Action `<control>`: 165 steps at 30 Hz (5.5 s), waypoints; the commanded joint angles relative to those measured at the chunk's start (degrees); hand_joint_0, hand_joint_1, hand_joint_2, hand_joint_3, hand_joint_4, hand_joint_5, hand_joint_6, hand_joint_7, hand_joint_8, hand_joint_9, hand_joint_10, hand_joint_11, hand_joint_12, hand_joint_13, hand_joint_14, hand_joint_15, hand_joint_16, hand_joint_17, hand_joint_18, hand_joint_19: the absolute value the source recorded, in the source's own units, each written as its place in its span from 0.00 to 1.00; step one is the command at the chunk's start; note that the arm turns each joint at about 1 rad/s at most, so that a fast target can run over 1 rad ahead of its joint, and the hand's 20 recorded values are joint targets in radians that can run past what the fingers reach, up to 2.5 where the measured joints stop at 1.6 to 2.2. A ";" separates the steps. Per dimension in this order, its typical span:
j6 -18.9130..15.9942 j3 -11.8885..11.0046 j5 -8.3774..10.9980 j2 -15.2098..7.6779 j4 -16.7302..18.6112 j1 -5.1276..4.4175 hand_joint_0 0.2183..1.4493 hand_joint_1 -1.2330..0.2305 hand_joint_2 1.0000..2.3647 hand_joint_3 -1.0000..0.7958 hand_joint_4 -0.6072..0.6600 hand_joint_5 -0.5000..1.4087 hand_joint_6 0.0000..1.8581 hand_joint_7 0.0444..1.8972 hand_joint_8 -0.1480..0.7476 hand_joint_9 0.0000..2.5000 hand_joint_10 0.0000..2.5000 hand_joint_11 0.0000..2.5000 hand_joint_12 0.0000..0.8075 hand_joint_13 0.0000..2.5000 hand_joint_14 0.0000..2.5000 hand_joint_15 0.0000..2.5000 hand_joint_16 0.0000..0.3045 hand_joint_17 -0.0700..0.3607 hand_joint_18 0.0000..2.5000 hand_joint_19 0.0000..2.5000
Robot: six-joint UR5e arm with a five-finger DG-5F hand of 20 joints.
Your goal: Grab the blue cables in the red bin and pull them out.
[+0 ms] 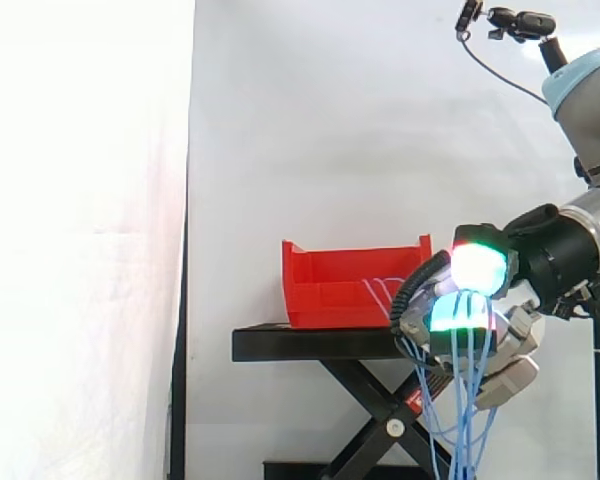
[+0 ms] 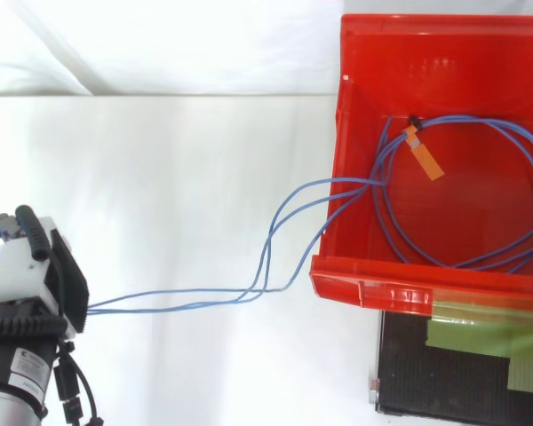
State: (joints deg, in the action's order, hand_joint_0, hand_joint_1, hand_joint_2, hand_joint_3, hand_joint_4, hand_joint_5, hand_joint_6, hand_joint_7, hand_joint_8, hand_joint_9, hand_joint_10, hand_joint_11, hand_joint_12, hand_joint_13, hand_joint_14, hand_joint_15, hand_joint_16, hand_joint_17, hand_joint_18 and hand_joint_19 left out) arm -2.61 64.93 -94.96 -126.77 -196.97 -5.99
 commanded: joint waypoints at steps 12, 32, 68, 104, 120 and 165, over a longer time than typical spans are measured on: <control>2.12 -0.24 2.24 0.03 -0.34 -0.69 0.52 0.20 0.00 0.00 0.59 0.70 0.45 0.22 0.45 0.54 0.00 0.63 0.41 0.45 0.51 0.44 0.13 0.37 0.45 0.59; 2.65 -0.15 2.59 0.03 2.03 -1.74 0.53 0.16 0.00 0.00 0.61 0.69 0.47 0.22 0.45 0.54 0.00 0.62 0.41 0.45 0.50 0.45 0.13 0.38 0.44 0.59; 2.65 -0.15 2.59 0.03 4.67 -1.57 0.49 0.11 0.00 0.00 0.73 0.57 0.66 0.10 0.47 0.52 0.00 0.62 0.45 0.44 0.51 0.44 0.15 0.41 0.44 0.59; 2.65 -0.15 2.68 0.03 5.72 -1.48 0.55 0.08 0.00 0.00 0.76 0.51 0.70 0.08 0.47 0.49 0.00 0.62 0.45 0.42 0.51 0.44 0.15 0.41 0.42 0.58; 2.65 -0.15 2.68 0.03 5.99 -1.48 0.52 0.09 0.00 0.00 0.77 0.50 0.71 0.07 0.49 0.47 0.00 0.62 0.46 0.42 0.52 0.44 0.16 0.41 0.42 0.57; 2.65 -0.15 2.50 0.03 6.43 -1.48 0.42 0.18 0.00 0.00 0.76 0.60 0.64 0.11 0.52 0.51 0.00 0.61 0.49 0.45 0.51 0.42 0.18 0.45 0.43 0.57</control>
State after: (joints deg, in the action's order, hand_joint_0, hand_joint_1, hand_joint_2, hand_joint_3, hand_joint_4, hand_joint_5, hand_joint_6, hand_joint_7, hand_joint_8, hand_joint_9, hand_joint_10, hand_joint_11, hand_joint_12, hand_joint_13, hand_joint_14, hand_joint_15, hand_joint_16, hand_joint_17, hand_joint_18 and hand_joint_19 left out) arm 0.04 64.77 -92.42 -126.76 -190.55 -7.45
